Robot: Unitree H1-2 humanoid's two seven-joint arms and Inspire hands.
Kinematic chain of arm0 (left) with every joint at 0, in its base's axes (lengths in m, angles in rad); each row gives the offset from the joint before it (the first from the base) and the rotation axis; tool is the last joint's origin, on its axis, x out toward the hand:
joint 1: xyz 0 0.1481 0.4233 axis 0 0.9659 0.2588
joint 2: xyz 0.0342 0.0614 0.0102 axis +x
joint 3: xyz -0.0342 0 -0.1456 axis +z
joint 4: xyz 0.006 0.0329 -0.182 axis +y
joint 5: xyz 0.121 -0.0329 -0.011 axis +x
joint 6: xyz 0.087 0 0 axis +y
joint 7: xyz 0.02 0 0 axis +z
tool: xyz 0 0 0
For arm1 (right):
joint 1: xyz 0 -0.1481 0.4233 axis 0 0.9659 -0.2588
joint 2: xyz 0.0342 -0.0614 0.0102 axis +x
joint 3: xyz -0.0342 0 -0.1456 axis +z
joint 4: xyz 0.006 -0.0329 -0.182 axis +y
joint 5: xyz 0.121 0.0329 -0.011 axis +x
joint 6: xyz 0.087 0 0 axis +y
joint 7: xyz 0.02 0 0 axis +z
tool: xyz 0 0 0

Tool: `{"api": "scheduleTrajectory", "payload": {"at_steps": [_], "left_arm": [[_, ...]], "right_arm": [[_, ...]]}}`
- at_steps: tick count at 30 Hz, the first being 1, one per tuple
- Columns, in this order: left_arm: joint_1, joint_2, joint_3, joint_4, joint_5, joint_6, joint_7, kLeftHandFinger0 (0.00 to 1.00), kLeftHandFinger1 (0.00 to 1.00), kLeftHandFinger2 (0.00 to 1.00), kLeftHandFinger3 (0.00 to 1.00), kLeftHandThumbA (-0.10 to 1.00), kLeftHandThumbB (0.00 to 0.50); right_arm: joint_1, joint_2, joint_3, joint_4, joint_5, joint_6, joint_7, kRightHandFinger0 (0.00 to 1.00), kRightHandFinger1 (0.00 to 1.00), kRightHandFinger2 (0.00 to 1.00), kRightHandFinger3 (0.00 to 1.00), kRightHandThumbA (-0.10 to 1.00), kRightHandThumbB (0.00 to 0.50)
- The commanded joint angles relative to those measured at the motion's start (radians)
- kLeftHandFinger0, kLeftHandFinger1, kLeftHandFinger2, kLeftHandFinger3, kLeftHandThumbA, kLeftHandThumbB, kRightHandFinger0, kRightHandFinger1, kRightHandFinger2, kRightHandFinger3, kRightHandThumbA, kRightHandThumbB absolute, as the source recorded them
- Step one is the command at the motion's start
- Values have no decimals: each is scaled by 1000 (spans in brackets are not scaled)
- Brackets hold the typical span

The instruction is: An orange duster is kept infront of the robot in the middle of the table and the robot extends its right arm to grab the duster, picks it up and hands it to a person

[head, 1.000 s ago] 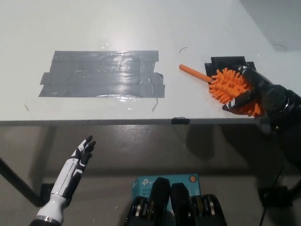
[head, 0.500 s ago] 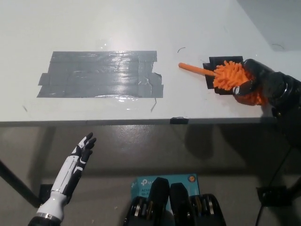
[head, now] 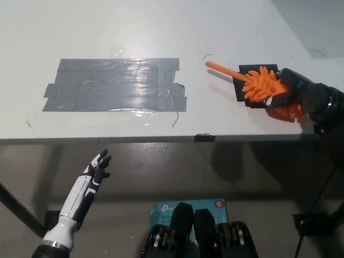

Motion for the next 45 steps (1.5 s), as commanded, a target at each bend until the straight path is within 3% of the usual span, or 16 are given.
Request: {"api": "scheduleTrajectory", "payload": {"at_steps": [1,2,3,4,5,6,8,11,15,19,23,25,31,36,41,45], "left_arm": [[-23,17,1,-20,-3,-41,-13,907,1000,1000,1000,1000,118],[-23,17,1,-20,-4,-41,-13,907,1000,1000,1000,1000,118],[-23,17,2,-20,-6,-44,-14,895,991,999,1000,1000,107],[-23,17,2,-22,-6,-43,-14,894,989,998,1000,1000,106],[-23,16,1,-19,-6,-45,-13,894,988,997,1000,1000,105],[-23,16,2,-17,-6,-48,-13,894,987,997,1000,1000,104],[-23,16,2,-17,-5,-49,-12,884,979,994,1000,1000,107],[-23,18,3,-21,-5,-46,-12,880,975,990,1000,1000,99],[-25,19,3,-24,-10,-39,-17,896,983,992,1000,1000,102],[-24,19,3,-25,-8,-40,-15,900,982,995,1000,1000,102],[-33,19,1,-20,-4,-47,-15,889,971,991,1000,1000,97],[-34,20,1,-21,-6,-42,-17,890,970,990,1000,1000,101],[-38,22,1,-14,-9,-55,-20,873,953,983,1000,1000,100],[-39,22,1,-16,-10,-49,-21,866,947,979,1000,1000,94],[-38,23,-1,-22,-7,-48,-22,860,938,975,1000,1000,97],[-36,24,-2,-28,-4,-40,-23,857,935,975,1000,1000,104]], "right_arm": [[53,32,-169,-48,270,-13,150,3,486,842,380,-100,159],[59,37,-190,-55,293,-8,159,3,486,842,380,-100,159],[76,51,-247,-70,356,4,180,44,434,812,537,-100,203],[91,69,-300,-75,418,11,201,9,432,830,709,-100,161],[107,90,-356,-91,478,41,217,4,470,863,973,-100,157],[114,103,-387,-103,507,66,224,1,476,864,1000,-100,158],[120,127,-444,-100,574,93,254,0,419,840,1000,-100,148],[132,170,-521,-111,677,120,270,0,329,796,1000,-100,182],[162,216,-557,-175,816,120,233,0,254,713,1000,-100,159],[182,243,-547,-212,923,120,239,0,268,695,997,-100,135],[200,260,-515,-269,990,120,224,0,297,694,962,-100,167],[209,264,-493,-302,1024,120,216,0,287,701,941,-100,151],[213,282,-440,-350,1184,120,142,0,296,684,1000,-100,154],[204,309,-438,-344,1213,120,136,0,273,641,915,-100,113],[207,341,-452,-324,1274,120,101,0,326,706,954,-100,117],[204,368,-462,-301,1309,120,54,0,314,674,1000,-100,129]]}}
